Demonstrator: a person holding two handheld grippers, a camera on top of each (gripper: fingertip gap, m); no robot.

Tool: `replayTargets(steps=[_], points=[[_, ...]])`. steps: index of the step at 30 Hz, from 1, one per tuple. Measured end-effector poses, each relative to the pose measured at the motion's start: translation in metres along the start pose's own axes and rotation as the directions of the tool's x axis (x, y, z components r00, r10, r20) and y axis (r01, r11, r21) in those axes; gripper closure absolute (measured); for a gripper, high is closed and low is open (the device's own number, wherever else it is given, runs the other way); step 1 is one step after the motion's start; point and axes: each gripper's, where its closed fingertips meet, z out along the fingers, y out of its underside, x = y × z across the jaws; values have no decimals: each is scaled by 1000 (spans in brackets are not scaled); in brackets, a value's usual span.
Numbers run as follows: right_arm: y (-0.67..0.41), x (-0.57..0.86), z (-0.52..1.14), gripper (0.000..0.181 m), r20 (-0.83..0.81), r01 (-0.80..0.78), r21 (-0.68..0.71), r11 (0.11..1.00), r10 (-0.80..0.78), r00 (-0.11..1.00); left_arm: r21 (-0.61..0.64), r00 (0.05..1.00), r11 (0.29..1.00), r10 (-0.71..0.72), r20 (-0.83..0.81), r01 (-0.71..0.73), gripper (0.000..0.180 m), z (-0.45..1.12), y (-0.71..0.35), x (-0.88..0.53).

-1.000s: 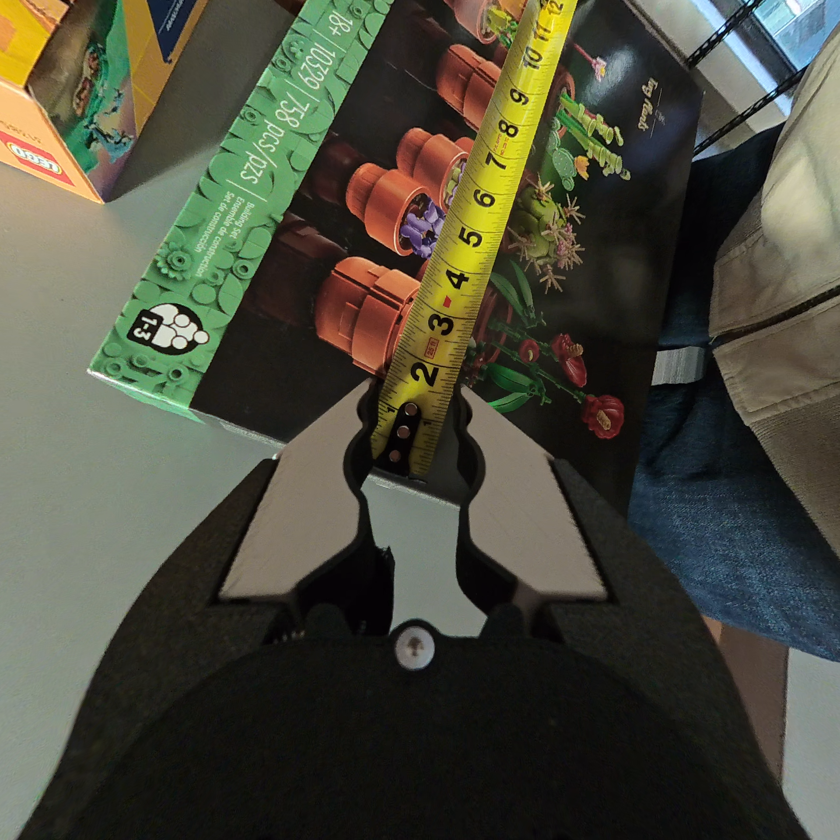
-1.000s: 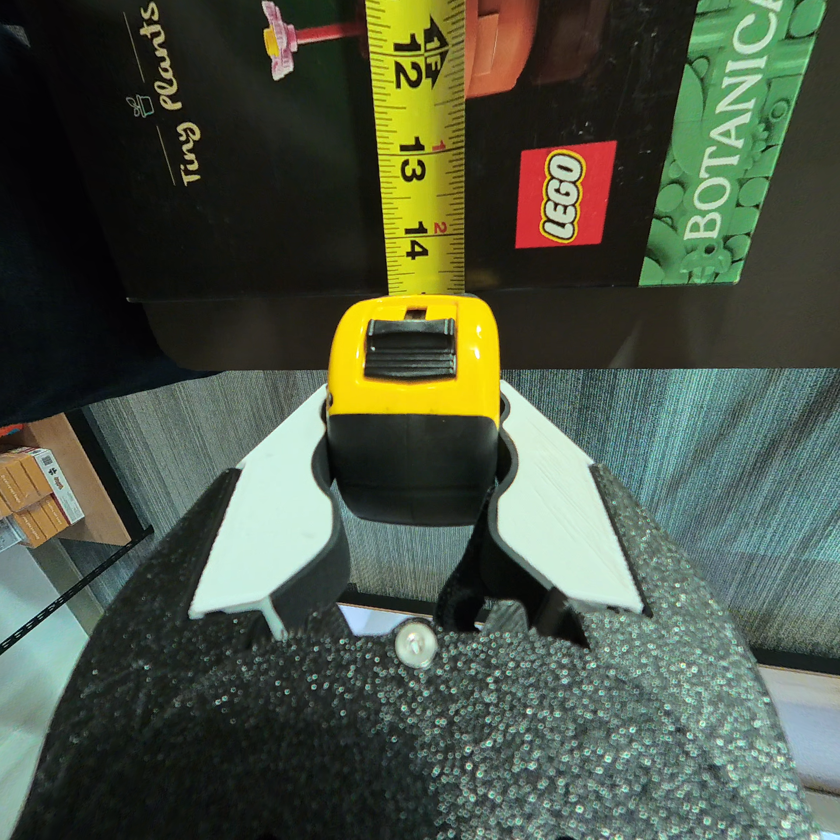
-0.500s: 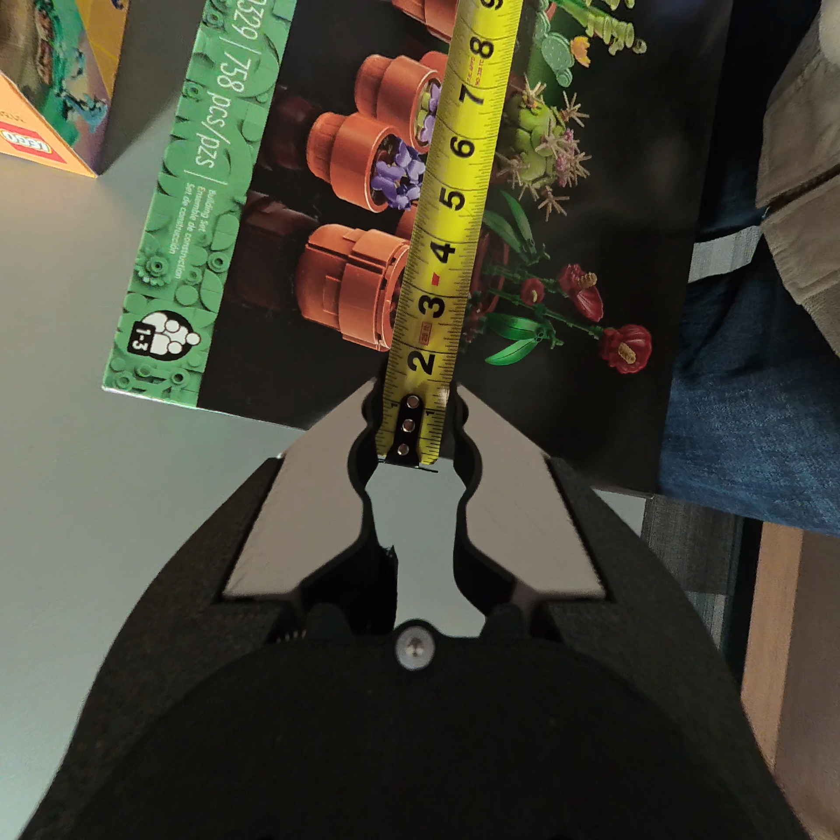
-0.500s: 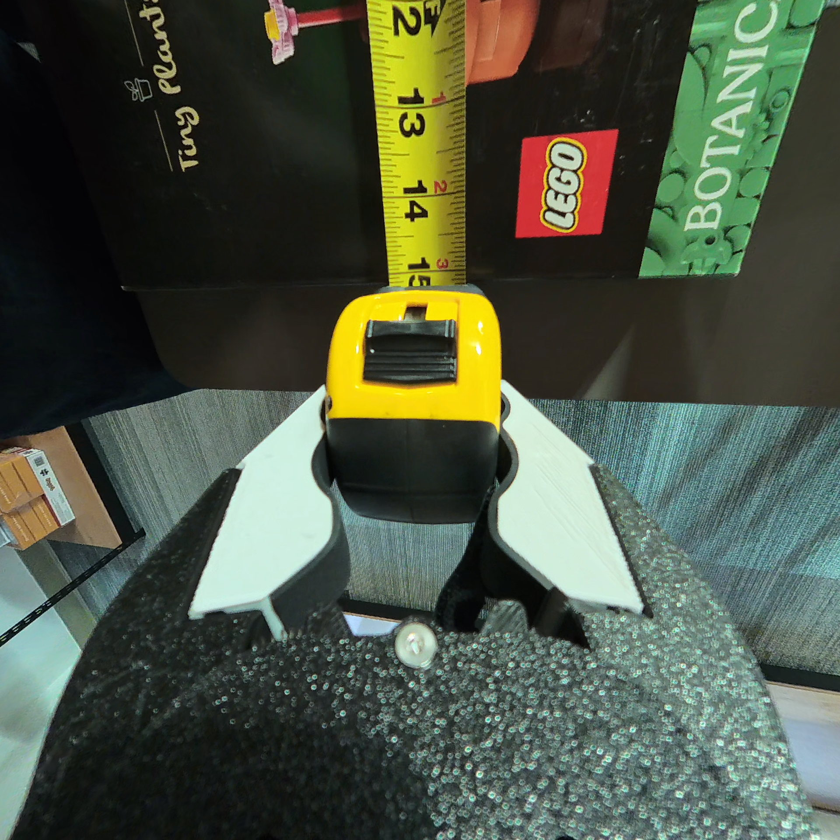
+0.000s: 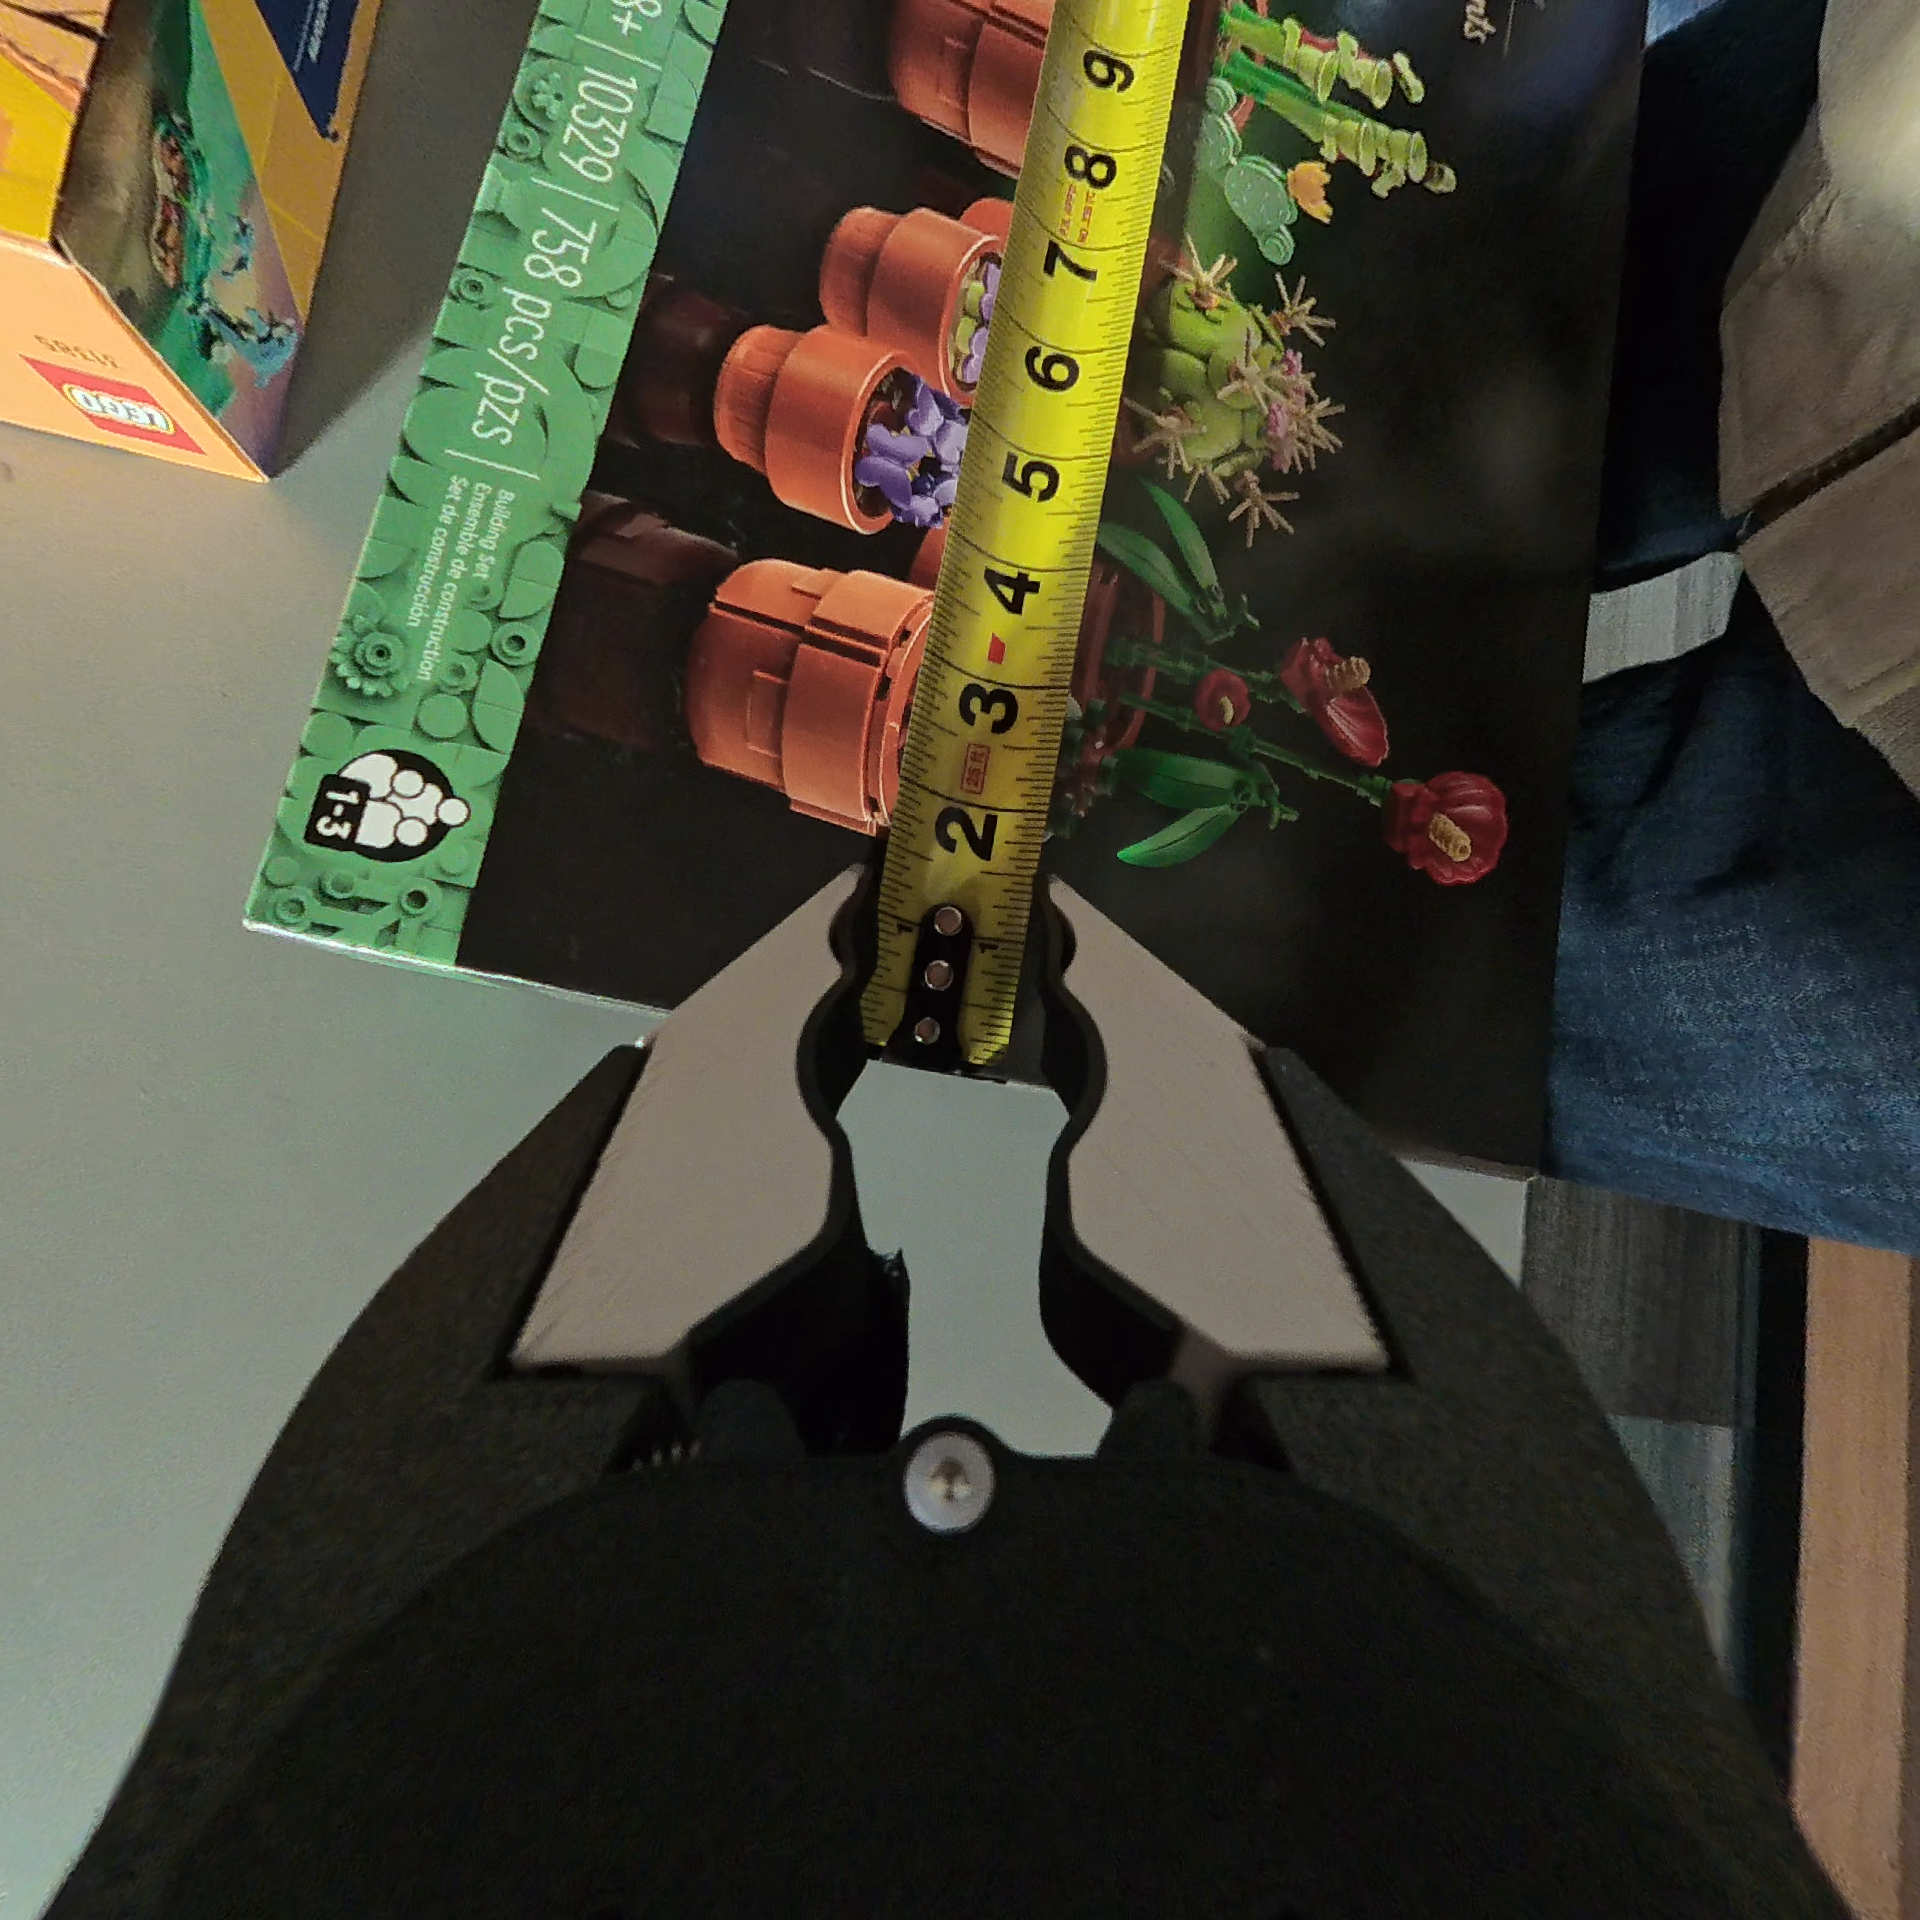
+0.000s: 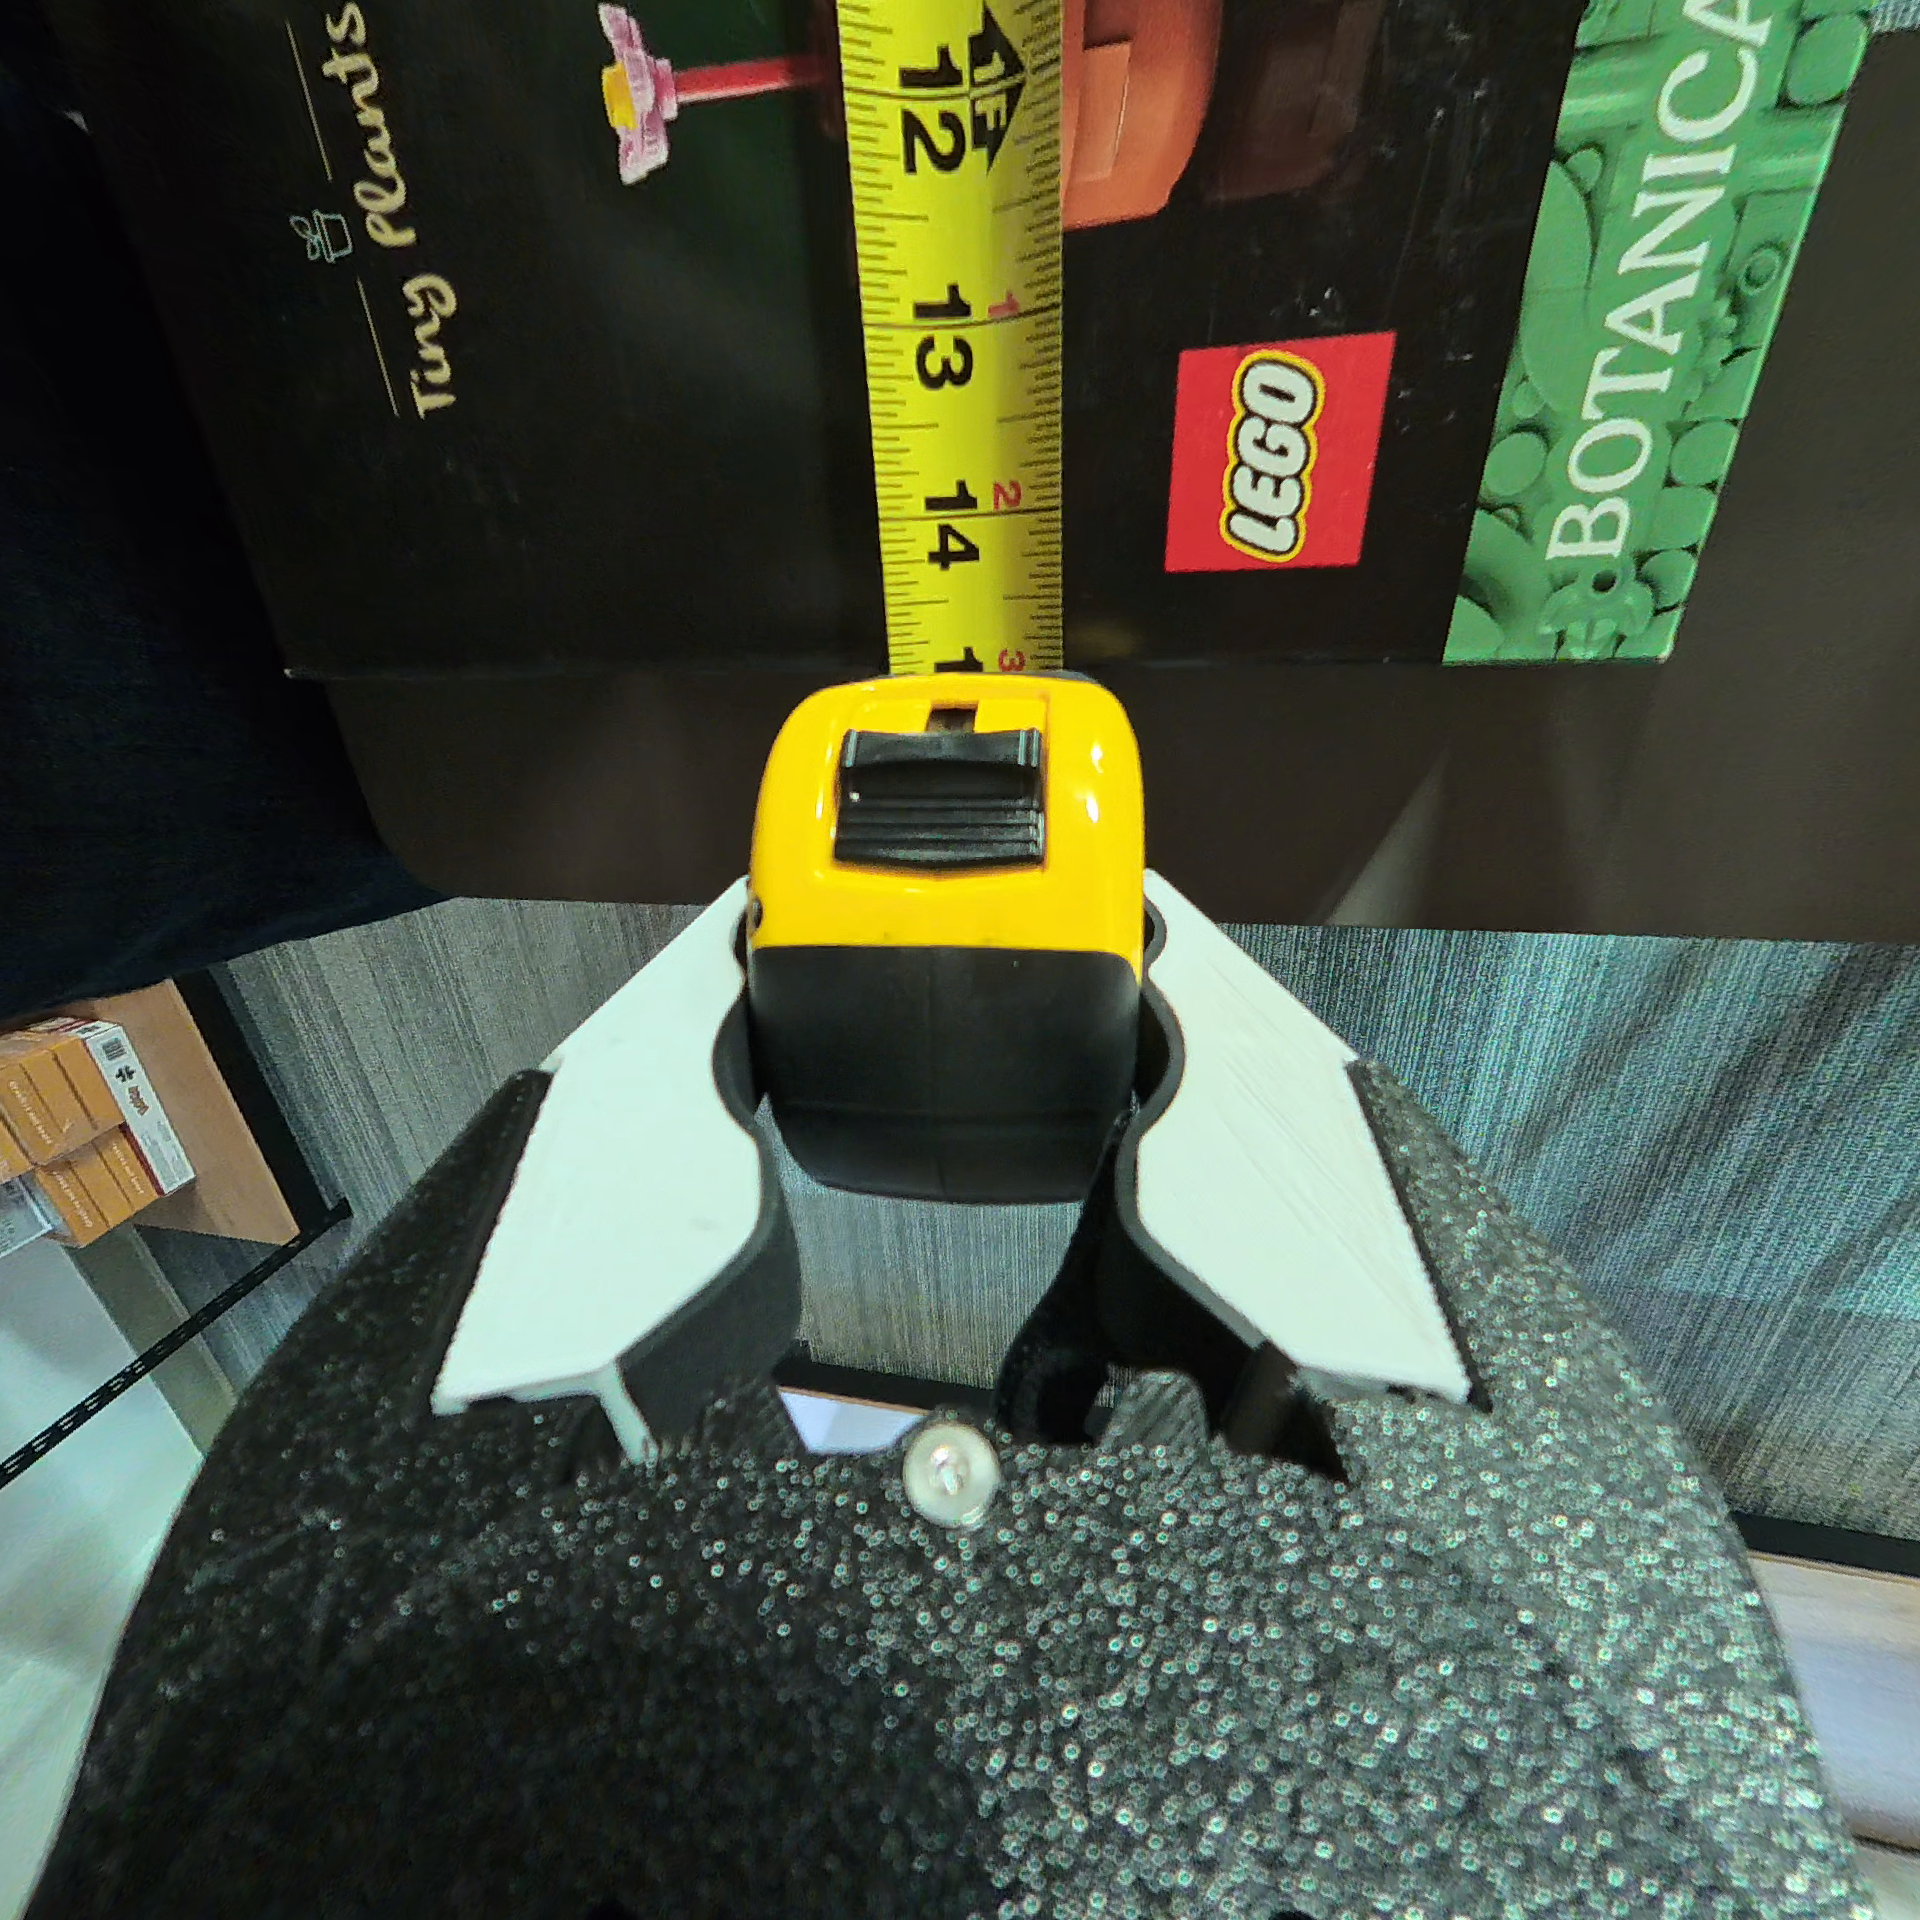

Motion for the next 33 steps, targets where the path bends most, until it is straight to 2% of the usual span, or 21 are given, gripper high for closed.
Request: replayTargets(steps=[33], points=[[4,-8,-2,114,-23,-7,11,1000,7,1000,12,1000,1000,-4,2,4,152,1,2,-1]])
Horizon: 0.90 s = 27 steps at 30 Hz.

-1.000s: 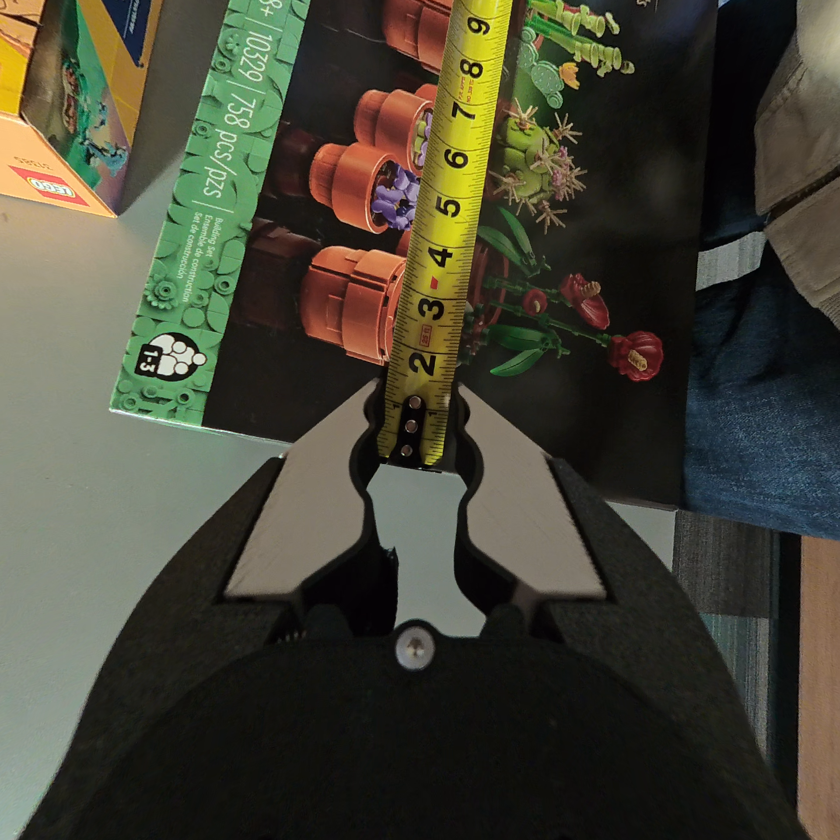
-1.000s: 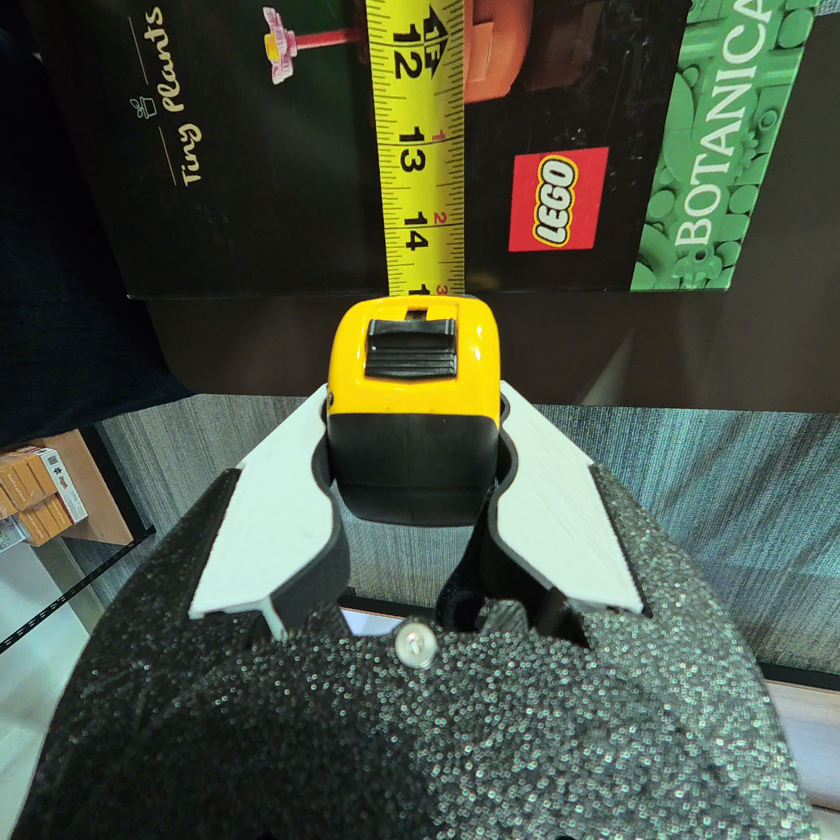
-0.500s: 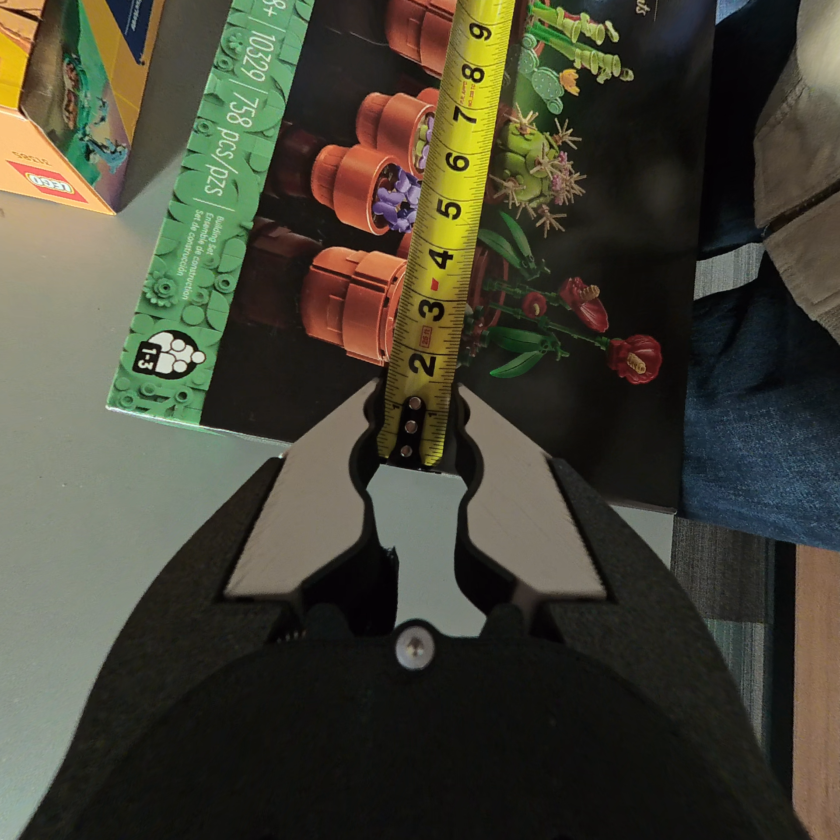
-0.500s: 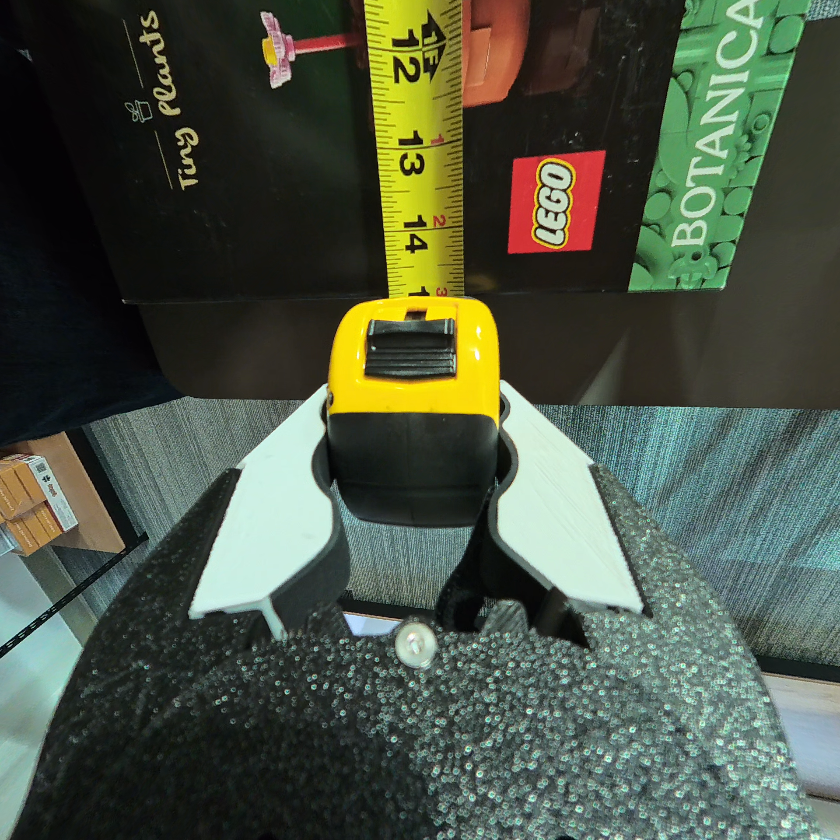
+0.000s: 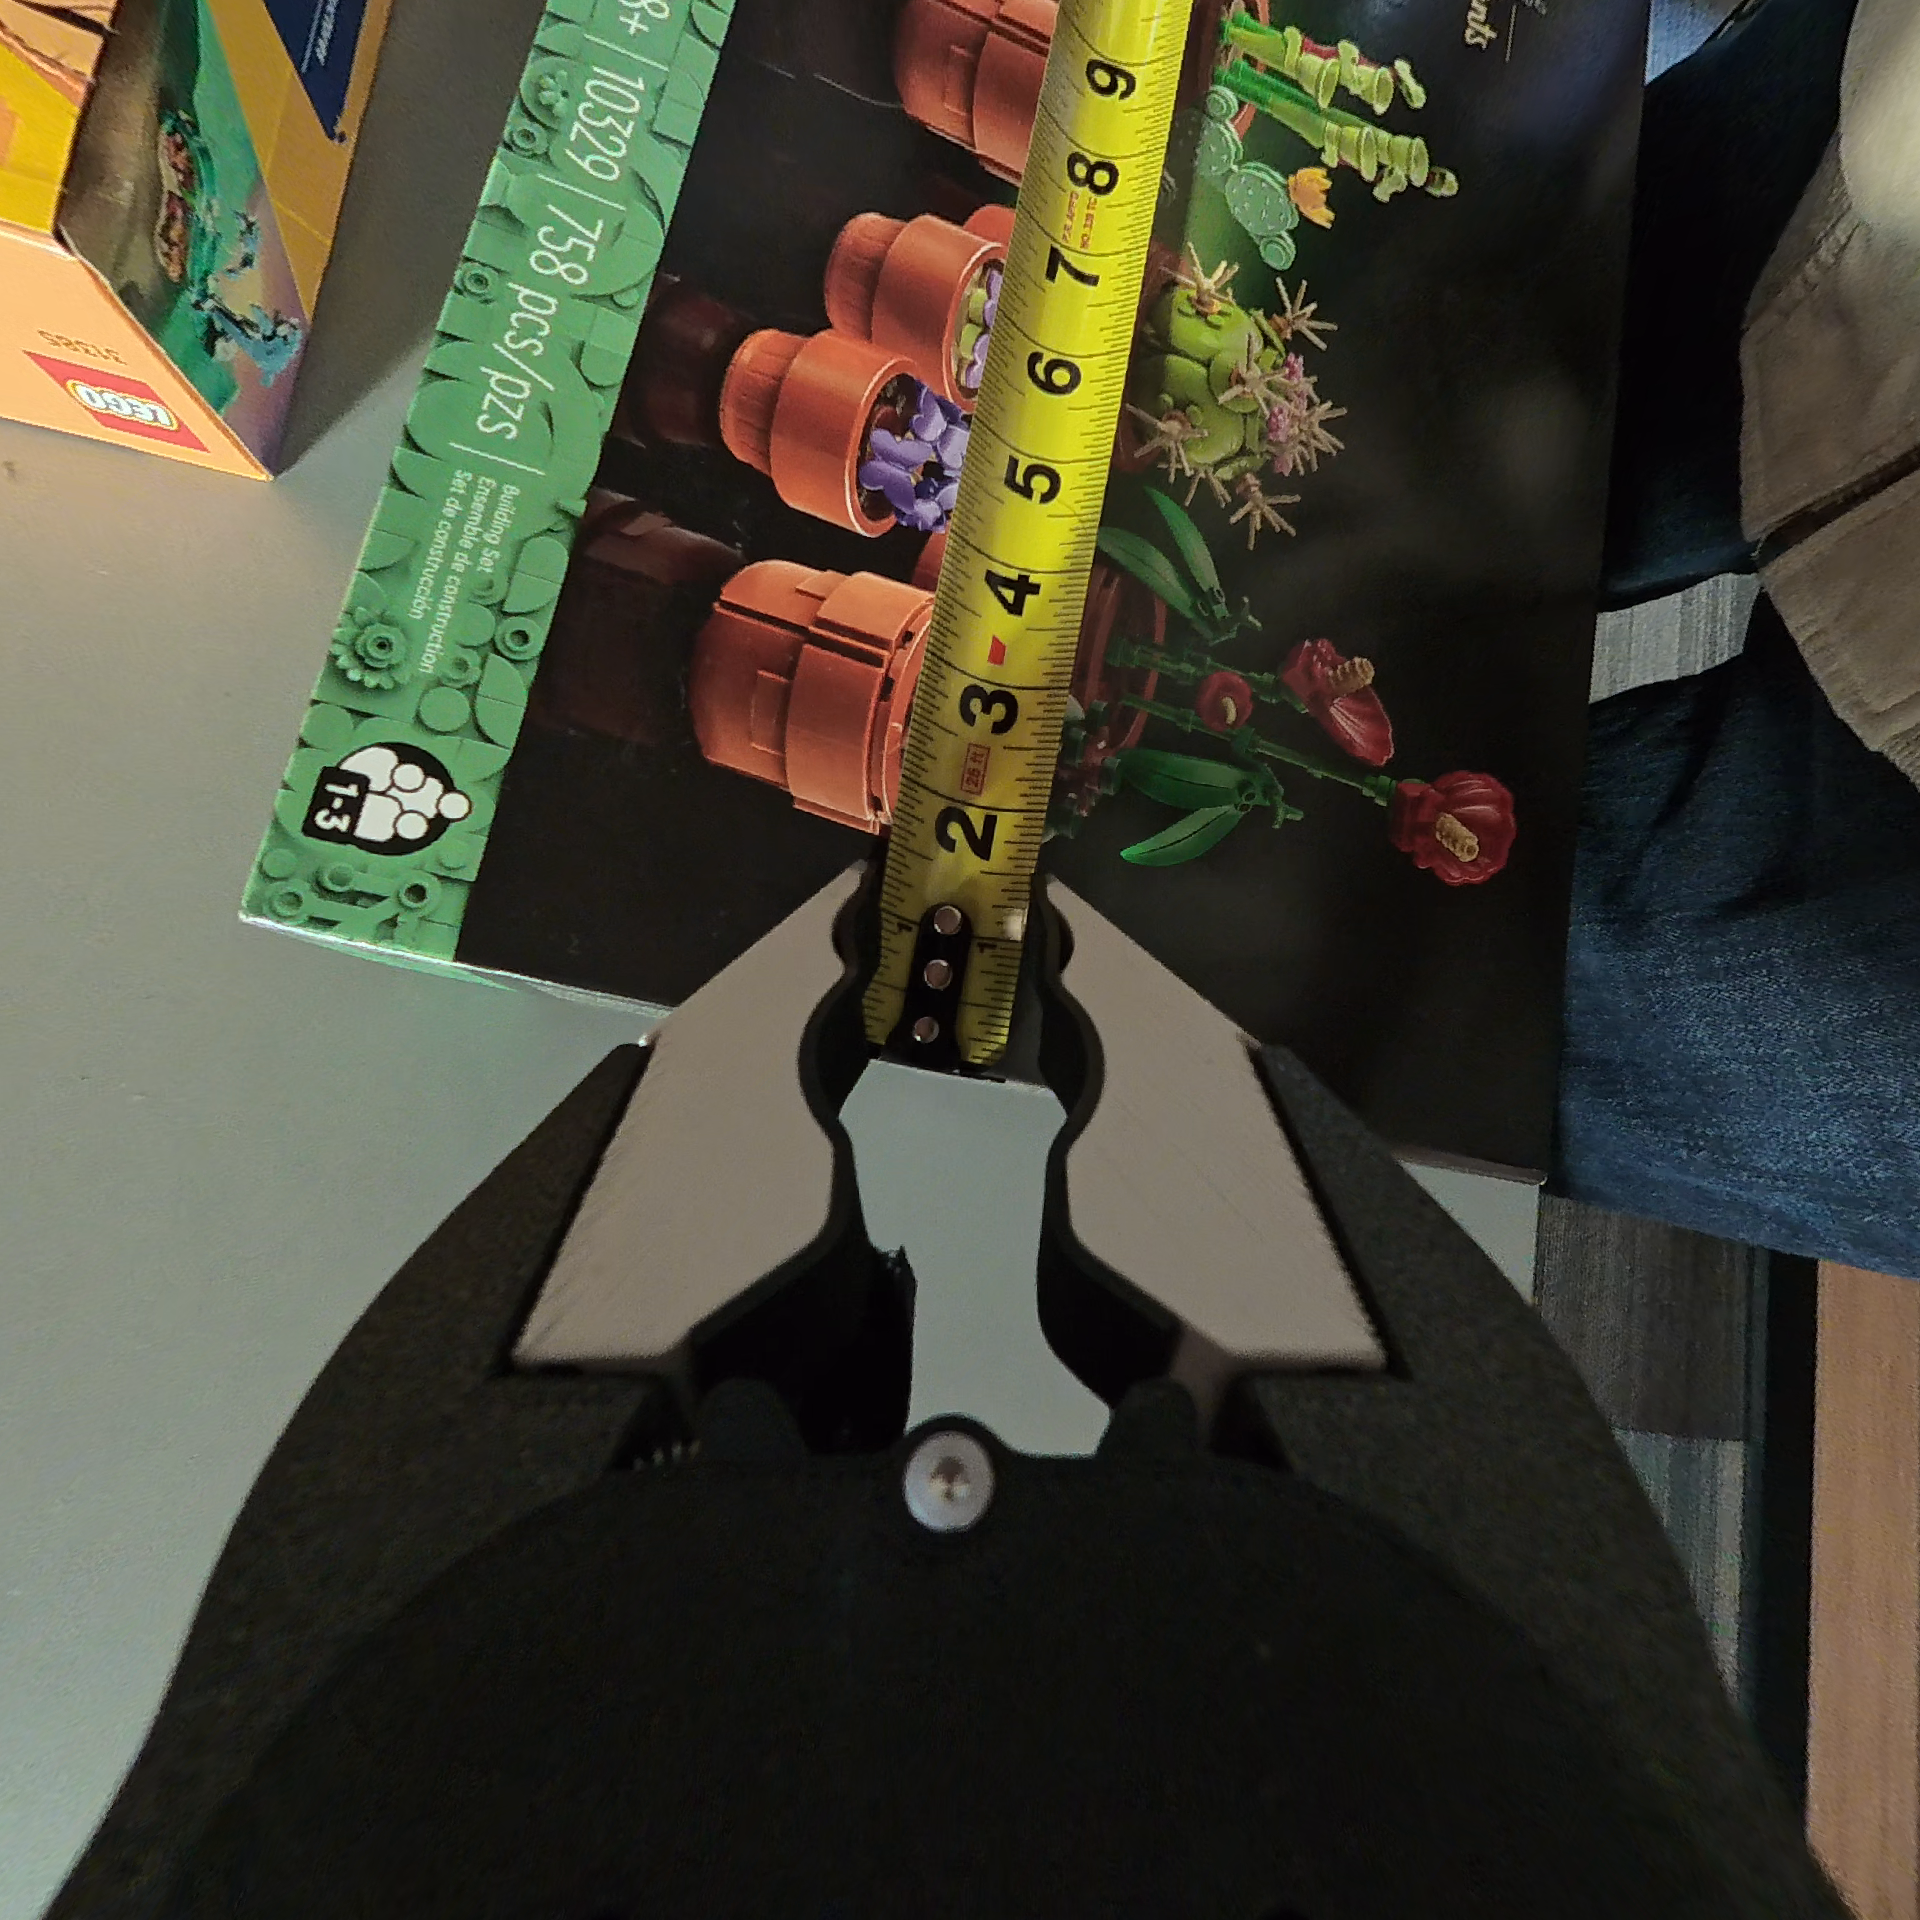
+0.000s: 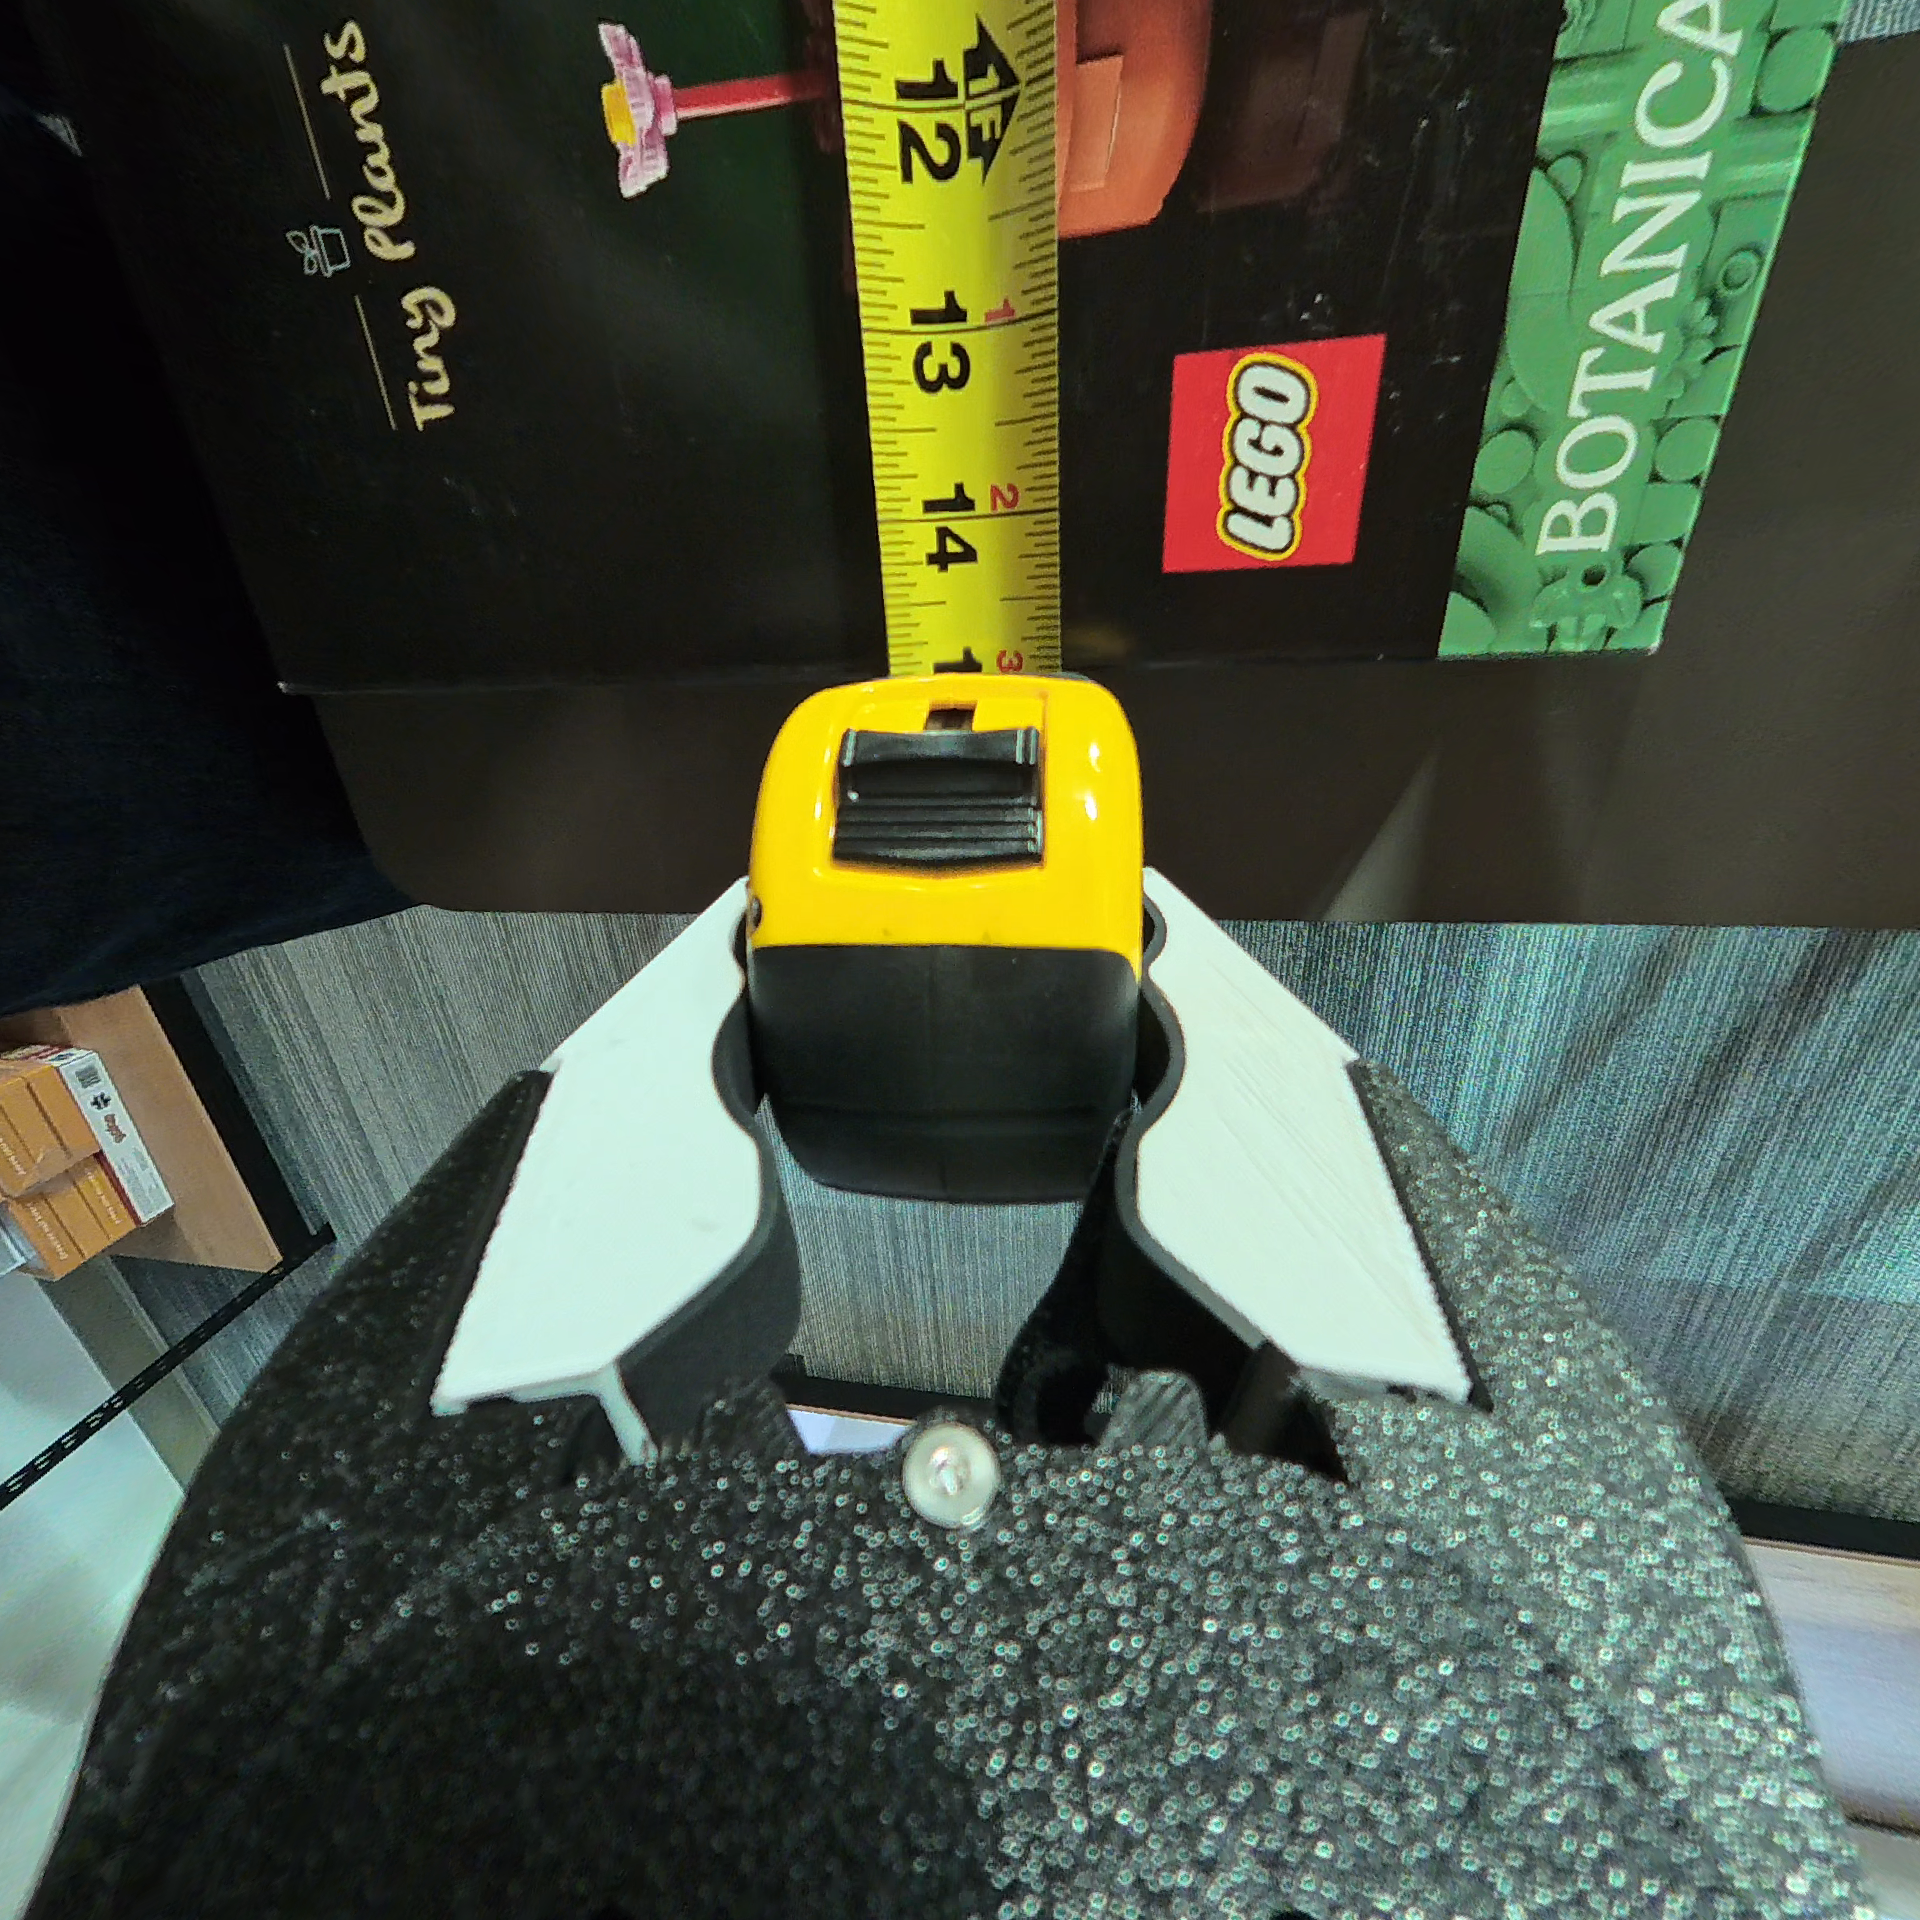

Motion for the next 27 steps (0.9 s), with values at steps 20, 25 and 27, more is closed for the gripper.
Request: replayTargets(steps=[20,25,27], points=[[-90,-13,-21,114,-28,25,52,998,-24,999,-109,999,994,0,-39,-5,153,-4,-6,3],[-158,-16,1,114,10,21,127,992,-22,1000,-31,997,999,-18,-77,16,152,-1,-31,14],[-186,-19,8,114,22,36,152,988,-40,999,-14,996,1000,-18,-88,17,152,3,-41,19]])
